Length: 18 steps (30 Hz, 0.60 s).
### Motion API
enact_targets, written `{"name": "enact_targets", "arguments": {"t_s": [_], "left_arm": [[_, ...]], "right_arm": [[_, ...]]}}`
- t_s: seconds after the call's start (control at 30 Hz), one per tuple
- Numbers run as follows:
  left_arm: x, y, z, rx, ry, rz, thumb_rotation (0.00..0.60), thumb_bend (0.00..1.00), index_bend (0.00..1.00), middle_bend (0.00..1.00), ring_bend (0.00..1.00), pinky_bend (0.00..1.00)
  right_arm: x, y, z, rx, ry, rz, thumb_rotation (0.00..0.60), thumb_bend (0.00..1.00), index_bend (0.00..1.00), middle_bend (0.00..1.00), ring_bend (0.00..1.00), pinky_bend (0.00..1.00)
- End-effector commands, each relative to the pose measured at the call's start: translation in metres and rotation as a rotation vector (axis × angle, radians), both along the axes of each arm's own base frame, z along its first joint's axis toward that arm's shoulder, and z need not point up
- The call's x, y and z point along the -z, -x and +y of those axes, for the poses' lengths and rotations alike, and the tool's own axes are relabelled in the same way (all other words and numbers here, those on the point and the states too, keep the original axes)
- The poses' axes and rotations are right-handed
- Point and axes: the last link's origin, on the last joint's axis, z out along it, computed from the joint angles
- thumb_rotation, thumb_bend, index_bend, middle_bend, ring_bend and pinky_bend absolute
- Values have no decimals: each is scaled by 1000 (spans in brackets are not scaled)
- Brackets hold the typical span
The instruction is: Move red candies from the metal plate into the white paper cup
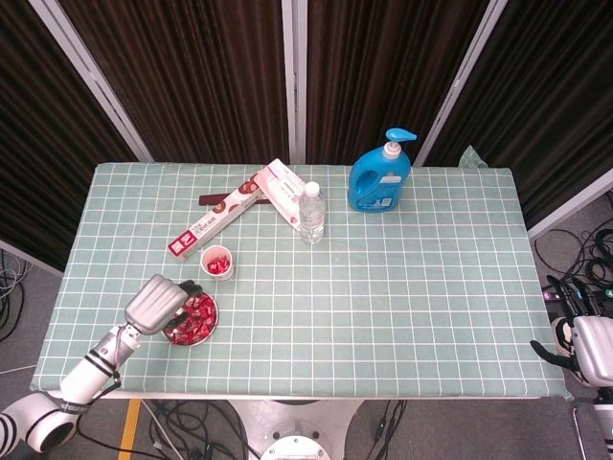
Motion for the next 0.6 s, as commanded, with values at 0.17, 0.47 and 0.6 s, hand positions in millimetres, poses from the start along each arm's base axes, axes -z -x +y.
{"name": "enact_targets", "arguments": {"t_s": [0.17,0.47,0.6], "left_arm": [[30,11,7,23,34,124,600,311,452,453,955,1000],[44,15,11,34,54,200,600,312,453,452,954,1000],[49,19,12,29,55,222,600,311,470,462,954,1000]], "right_arm": [[0,-1,2,1,1,0,600,93,19,132,43,360],[0,-1,3,6,4,2,600,94,19,132,43,360],[0,-2,3,6,1,3,600,94,19,132,43,360]]}}
